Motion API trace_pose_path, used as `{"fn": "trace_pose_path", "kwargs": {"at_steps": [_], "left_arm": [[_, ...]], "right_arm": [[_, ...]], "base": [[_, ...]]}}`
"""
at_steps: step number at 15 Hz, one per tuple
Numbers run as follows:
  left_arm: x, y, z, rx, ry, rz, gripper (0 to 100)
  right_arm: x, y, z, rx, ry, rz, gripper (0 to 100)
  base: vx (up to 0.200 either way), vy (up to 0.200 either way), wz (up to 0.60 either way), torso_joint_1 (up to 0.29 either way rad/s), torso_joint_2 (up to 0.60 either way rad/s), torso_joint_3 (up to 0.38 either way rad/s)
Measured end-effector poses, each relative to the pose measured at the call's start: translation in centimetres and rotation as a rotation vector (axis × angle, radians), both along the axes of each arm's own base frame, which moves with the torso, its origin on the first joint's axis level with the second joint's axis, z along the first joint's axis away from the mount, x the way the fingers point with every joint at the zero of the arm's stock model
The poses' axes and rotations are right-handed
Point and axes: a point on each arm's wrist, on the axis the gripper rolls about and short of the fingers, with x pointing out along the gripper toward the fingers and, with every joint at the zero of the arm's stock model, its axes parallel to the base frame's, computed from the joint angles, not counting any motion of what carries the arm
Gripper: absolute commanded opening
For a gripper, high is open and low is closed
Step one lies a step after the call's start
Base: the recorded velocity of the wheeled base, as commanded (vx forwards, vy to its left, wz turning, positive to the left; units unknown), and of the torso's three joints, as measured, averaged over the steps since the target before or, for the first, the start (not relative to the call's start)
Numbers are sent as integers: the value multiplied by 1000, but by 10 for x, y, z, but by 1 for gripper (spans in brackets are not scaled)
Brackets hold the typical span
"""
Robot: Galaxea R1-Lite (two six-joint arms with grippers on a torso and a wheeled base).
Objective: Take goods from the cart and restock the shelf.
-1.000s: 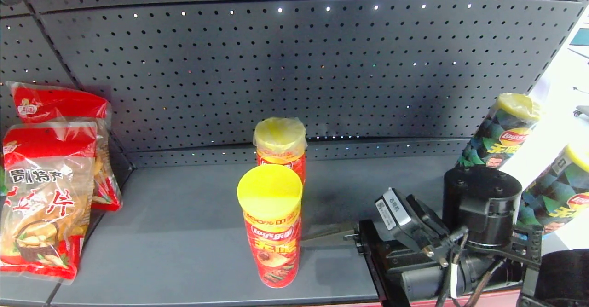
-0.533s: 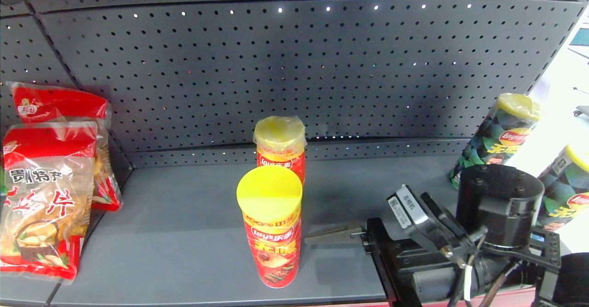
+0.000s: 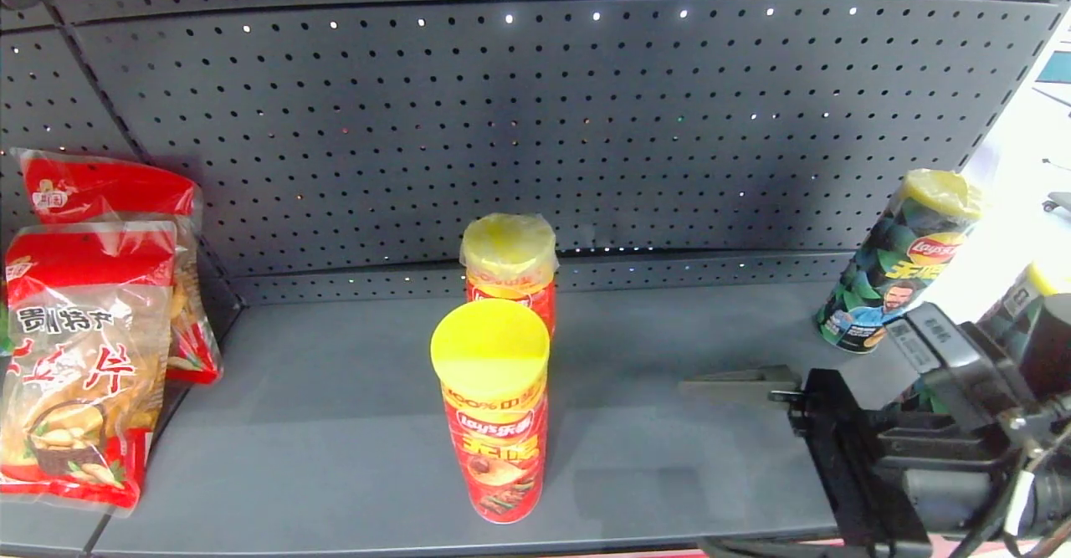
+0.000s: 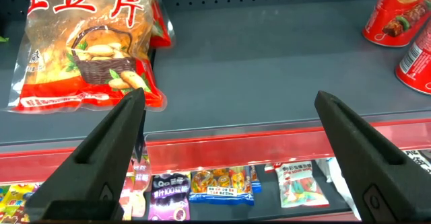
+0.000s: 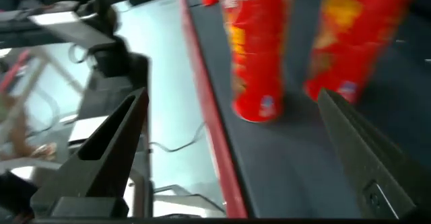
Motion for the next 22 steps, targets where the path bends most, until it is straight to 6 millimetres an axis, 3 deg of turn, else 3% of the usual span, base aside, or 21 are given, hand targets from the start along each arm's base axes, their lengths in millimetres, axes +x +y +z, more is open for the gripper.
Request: {"fn": "trace_pose_path", "kwargs": {"at_steps": [3,6,10,13,15,17,19,22], "left_arm": [[0,0,0,0,-1,0,100],[0,0,0,0,0,0,100],[0,0,0,0,0,0,100],[0,0,0,0,-1,0,100],[0,0,0,0,0,0,100],[0,0,0,0,0,0,100],[0,0,0,0,0,0,100],[0,0,0,0,0,0,100]], "right_arm": [[-12,-22,13,3,-58,-91,100],[-37,-46,29,11,-114,-200,100],[-103,-85,54,34,-166,-418,100],[-162,-116,71,81,-254,-796,100],[-185,-124,75,140,-312,-1001,100],[-195,-127,68,169,-331,-1144,100],[-196,-124,61,183,-346,-1177,100],[-183,-115,29,118,-352,-1150,100]], "base": [[0,0,0,0,0,0],[0,0,0,0,0,0],[0,0,0,0,0,0],[0,0,0,0,0,0],[0,0,0,0,0,0],[0,0,0,0,0,0],[0,0,0,0,0,0],[0,0,0,0,0,0]]}}
